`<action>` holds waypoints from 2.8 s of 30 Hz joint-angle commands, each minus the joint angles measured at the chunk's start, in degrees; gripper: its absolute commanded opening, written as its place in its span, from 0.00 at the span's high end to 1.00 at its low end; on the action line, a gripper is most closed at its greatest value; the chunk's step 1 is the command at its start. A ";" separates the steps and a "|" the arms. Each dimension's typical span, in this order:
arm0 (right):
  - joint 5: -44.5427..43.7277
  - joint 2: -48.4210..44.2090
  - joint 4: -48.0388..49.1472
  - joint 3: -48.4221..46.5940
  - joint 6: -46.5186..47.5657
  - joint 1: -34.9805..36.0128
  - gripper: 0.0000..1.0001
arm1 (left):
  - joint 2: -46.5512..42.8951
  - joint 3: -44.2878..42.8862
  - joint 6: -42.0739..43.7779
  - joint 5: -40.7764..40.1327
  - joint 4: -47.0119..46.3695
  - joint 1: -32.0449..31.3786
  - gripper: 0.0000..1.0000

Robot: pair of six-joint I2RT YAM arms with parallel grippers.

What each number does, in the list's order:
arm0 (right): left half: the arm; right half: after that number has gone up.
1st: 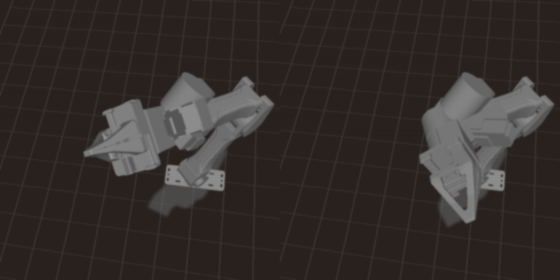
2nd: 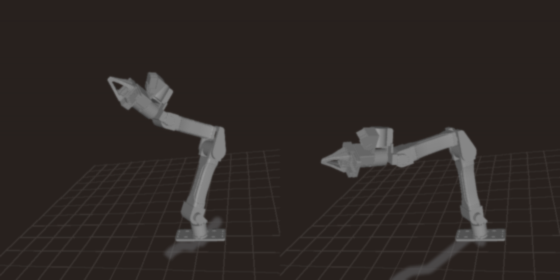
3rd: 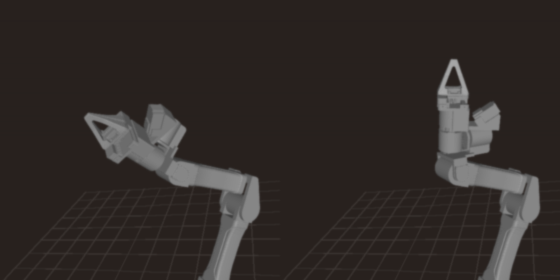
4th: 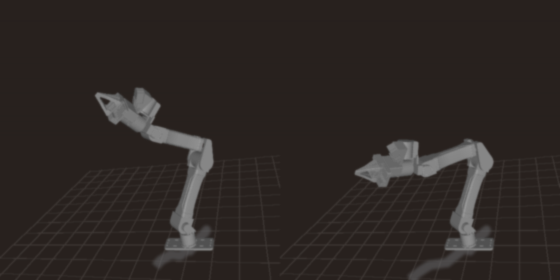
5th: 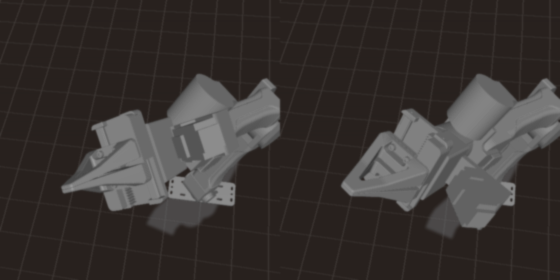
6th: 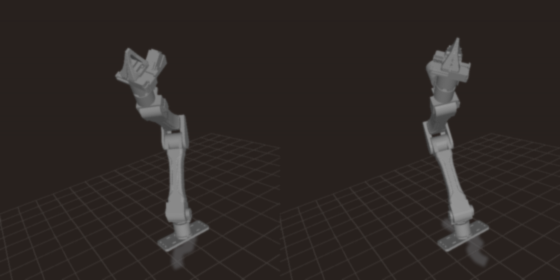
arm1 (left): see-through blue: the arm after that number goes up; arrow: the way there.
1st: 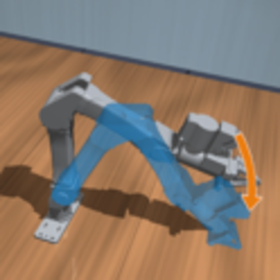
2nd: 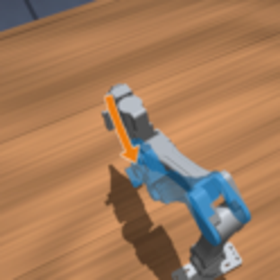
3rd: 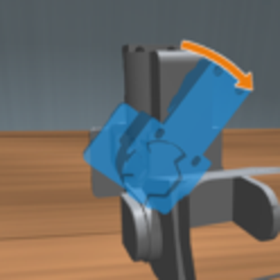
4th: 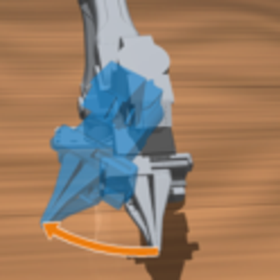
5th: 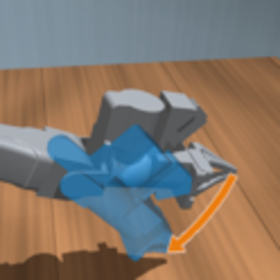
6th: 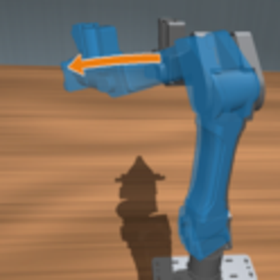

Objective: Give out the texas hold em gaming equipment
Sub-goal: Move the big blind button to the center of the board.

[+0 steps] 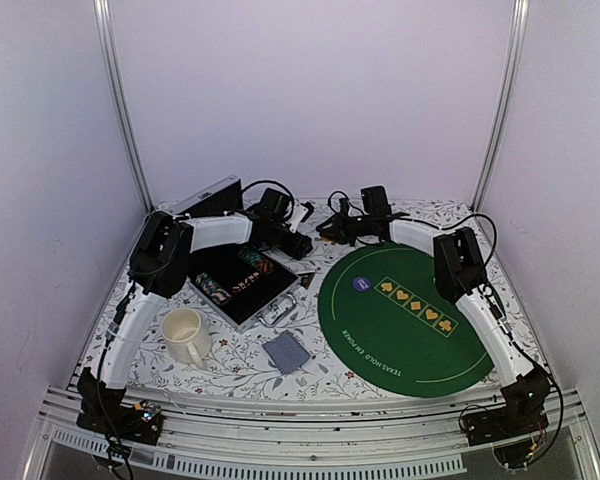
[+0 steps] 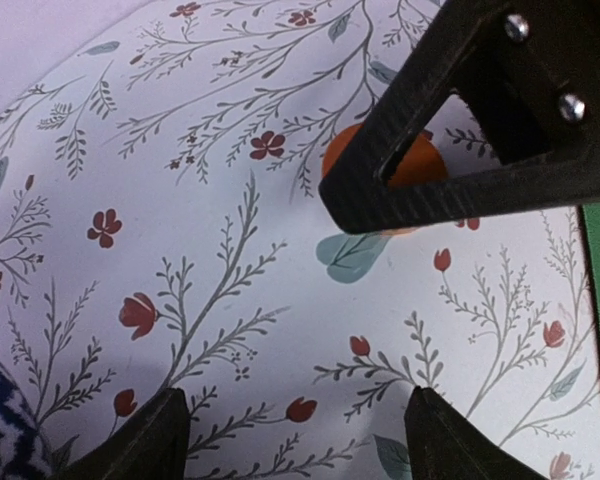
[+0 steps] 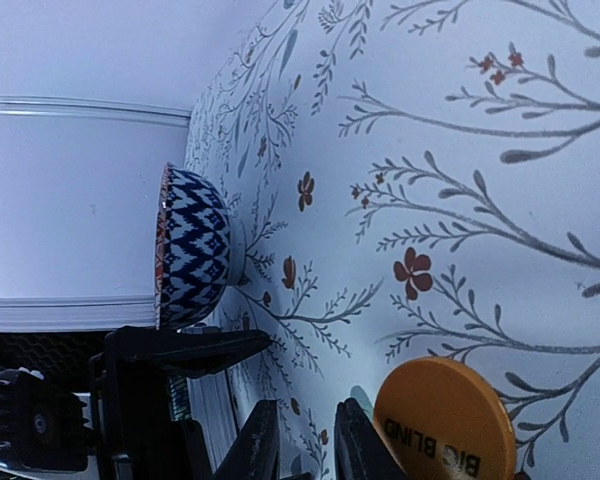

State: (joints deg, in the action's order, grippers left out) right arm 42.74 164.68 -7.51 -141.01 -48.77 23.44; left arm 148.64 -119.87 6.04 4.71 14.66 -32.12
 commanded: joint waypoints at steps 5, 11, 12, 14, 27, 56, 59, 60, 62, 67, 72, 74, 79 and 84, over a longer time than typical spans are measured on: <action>-6.15 -7.48 4.38 1.58 0.01 -3.39 0.77 | -3.09 0.39 0.93 2.43 -0.27 0.48 0.24; -10.10 -3.50 2.53 2.14 -1.59 -3.04 0.77 | -3.02 0.21 0.99 2.98 -0.28 0.39 0.24; -10.13 -2.83 2.46 2.14 -2.02 -2.82 0.76 | -3.01 0.17 0.94 2.88 -0.32 0.40 0.23; -10.17 -1.88 1.44 2.14 -2.23 -2.33 0.76 | -3.09 0.17 1.05 2.62 -0.33 0.35 0.24; -11.77 -1.12 -8.49 2.14 3.52 -1.03 0.75 | -3.72 1.39 2.29 1.30 -0.20 0.48 0.24; -10.17 -1.37 -5.32 1.92 3.83 -2.61 0.74 | -4.56 2.62 3.45 0.28 0.22 0.48 0.24; -10.80 -0.24 -7.73 1.47 4.40 -1.93 0.74 | -4.58 2.80 3.56 0.11 0.17 0.48 0.24; -11.17 0.09 -8.97 1.06 4.65 -1.72 0.74 | -4.52 2.80 3.59 0.07 0.12 0.52 0.23; -12.33 0.38 -10.58 0.66 6.48 -1.38 0.74 | -4.50 2.77 3.46 0.17 0.11 0.53 0.23; -12.21 0.23 -12.57 0.22 9.06 -0.75 0.74 | -4.41 2.67 3.72 0.50 -0.02 0.50 0.23; -7.25 0.20 -14.05 0.13 13.77 0.36 0.74 | -4.41 2.57 5.49 2.61 0.76 0.57 0.19; -4.38 0.41 -14.55 0.12 15.73 0.67 0.74 | -4.56 2.65 6.95 5.56 2.00 0.57 0.16; 1.57 0.70 -15.51 0.45 17.95 1.88 0.75 | -6.72 6.40 8.96 9.18 2.50 0.69 0.09; 6.69 0.36 -15.87 0.60 20.03 3.49 0.77 | -9.55 11.31 9.38 10.72 0.13 1.18 0.06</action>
State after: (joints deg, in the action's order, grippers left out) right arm 43.75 162.45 -19.75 -140.73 -32.08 24.93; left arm 143.04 -111.26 13.80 12.56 15.64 -31.90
